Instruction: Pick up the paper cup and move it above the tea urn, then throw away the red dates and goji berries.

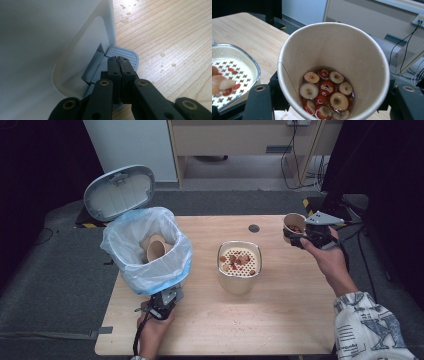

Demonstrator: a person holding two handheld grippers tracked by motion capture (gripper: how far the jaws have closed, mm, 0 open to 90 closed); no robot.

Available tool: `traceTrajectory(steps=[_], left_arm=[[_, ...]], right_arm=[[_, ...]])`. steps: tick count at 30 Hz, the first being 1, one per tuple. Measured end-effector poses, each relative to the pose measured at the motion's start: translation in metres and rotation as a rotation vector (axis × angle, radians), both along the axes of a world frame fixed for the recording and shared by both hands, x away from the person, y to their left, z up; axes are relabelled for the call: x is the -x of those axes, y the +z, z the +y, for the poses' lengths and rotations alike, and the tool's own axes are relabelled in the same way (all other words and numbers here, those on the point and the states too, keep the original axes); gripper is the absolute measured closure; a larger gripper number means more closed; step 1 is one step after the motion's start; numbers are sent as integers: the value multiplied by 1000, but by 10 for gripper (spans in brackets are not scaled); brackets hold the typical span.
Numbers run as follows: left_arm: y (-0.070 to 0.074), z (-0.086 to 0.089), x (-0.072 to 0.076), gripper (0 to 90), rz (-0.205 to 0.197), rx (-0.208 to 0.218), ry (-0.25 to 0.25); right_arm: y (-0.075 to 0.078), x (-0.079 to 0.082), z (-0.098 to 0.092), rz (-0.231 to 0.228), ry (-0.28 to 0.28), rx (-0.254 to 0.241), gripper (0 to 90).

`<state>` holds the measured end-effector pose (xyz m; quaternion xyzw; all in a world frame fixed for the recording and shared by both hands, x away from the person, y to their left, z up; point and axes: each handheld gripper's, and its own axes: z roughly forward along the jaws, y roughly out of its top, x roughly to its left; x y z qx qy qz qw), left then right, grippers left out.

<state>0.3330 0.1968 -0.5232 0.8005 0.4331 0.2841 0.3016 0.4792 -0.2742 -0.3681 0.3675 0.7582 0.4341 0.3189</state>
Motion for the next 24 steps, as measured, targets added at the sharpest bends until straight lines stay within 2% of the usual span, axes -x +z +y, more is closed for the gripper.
traceTrajectory(steps=[8,24], left_arm=[[0,0,0,878,-2,0,1],[0,0,0,879,-2,0,2]], right_arm=[[12,-6,5,-16,26,16,336],[26,-11,18,-34,61,38,335]])
